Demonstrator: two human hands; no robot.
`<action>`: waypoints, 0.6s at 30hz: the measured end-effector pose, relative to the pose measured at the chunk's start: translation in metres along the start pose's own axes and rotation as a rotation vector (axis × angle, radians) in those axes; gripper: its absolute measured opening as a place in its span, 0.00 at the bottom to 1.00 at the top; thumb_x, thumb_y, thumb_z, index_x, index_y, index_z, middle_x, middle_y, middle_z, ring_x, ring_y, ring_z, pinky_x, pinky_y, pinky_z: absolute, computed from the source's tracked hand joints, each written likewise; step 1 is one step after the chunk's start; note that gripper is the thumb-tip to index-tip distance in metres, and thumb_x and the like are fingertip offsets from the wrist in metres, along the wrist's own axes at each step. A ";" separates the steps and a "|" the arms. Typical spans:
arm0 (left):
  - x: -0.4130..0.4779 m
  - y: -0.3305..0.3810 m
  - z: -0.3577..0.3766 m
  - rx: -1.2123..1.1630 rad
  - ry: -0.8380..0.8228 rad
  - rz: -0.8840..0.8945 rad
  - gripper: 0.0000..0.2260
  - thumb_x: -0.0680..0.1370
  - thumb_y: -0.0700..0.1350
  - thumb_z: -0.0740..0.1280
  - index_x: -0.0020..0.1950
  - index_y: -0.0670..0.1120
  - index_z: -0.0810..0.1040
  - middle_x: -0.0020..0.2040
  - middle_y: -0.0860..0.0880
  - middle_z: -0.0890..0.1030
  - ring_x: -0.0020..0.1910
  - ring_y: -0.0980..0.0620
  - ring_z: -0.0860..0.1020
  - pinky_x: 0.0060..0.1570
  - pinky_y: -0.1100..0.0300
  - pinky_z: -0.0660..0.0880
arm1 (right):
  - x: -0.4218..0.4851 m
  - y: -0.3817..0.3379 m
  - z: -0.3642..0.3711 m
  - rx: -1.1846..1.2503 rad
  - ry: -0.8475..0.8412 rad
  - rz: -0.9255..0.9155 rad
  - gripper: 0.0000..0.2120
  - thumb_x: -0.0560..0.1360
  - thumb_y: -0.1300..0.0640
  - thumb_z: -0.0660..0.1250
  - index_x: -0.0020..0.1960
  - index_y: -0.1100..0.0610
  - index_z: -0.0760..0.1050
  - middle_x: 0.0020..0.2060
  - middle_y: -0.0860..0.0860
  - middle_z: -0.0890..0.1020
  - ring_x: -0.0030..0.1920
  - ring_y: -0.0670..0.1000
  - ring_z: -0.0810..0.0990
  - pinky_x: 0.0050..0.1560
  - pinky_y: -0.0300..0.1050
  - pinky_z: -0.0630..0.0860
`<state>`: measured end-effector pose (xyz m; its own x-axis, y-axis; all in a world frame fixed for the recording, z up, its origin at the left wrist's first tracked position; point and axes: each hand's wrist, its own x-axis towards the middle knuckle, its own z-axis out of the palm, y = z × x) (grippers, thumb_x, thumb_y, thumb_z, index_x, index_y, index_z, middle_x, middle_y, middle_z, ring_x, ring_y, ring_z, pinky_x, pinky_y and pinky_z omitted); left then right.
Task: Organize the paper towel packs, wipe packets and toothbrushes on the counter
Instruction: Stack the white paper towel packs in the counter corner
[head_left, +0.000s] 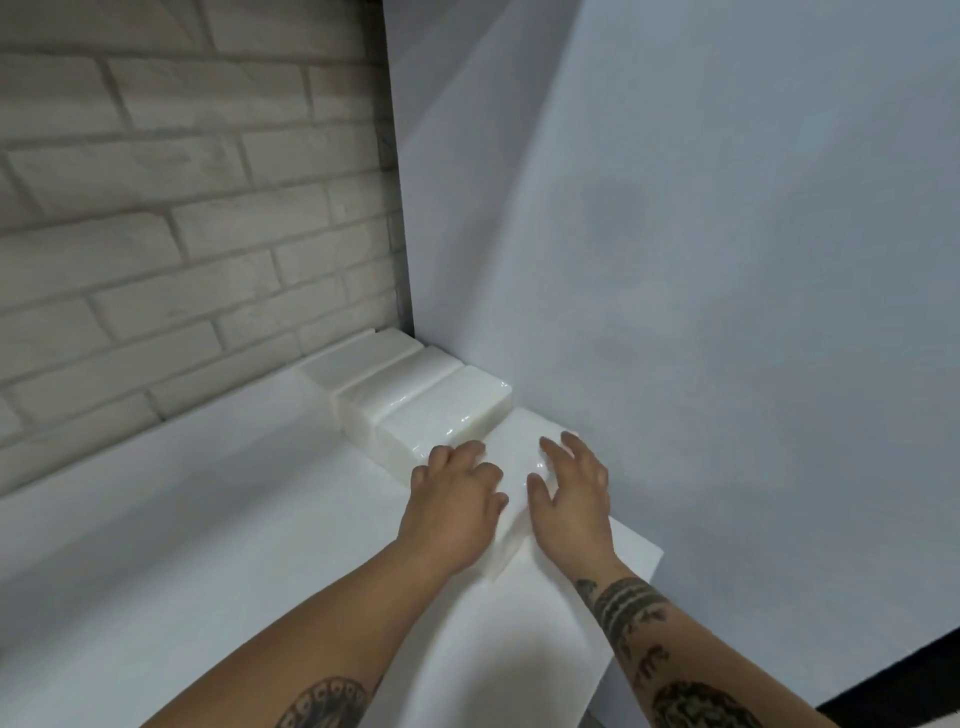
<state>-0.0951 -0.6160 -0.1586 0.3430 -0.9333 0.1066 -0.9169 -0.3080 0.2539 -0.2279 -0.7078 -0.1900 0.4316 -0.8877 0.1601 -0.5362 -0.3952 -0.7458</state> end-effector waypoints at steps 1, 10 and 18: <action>-0.005 -0.002 0.000 0.001 -0.010 0.041 0.17 0.82 0.59 0.60 0.68 0.56 0.76 0.77 0.55 0.64 0.73 0.48 0.60 0.68 0.50 0.62 | 0.001 0.008 0.001 -0.067 -0.078 -0.049 0.24 0.83 0.46 0.61 0.78 0.47 0.66 0.81 0.46 0.59 0.81 0.50 0.50 0.80 0.56 0.54; 0.004 -0.016 0.003 0.080 -0.146 0.082 0.24 0.81 0.61 0.63 0.75 0.56 0.68 0.77 0.55 0.64 0.73 0.46 0.64 0.70 0.52 0.66 | 0.021 0.021 0.015 -0.212 -0.212 -0.124 0.27 0.83 0.39 0.55 0.81 0.45 0.60 0.82 0.43 0.54 0.83 0.52 0.46 0.80 0.53 0.56; 0.022 -0.025 0.008 0.038 -0.143 0.043 0.24 0.83 0.54 0.64 0.79 0.52 0.65 0.82 0.51 0.59 0.79 0.47 0.59 0.74 0.55 0.61 | 0.047 0.015 0.029 -0.214 -0.260 -0.091 0.28 0.83 0.39 0.56 0.81 0.47 0.61 0.82 0.48 0.54 0.82 0.54 0.54 0.78 0.55 0.61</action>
<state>-0.0668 -0.6304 -0.1706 0.2735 -0.9616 -0.0219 -0.9380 -0.2717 0.2153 -0.1944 -0.7483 -0.2123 0.6404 -0.7675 0.0290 -0.6150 -0.5351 -0.5792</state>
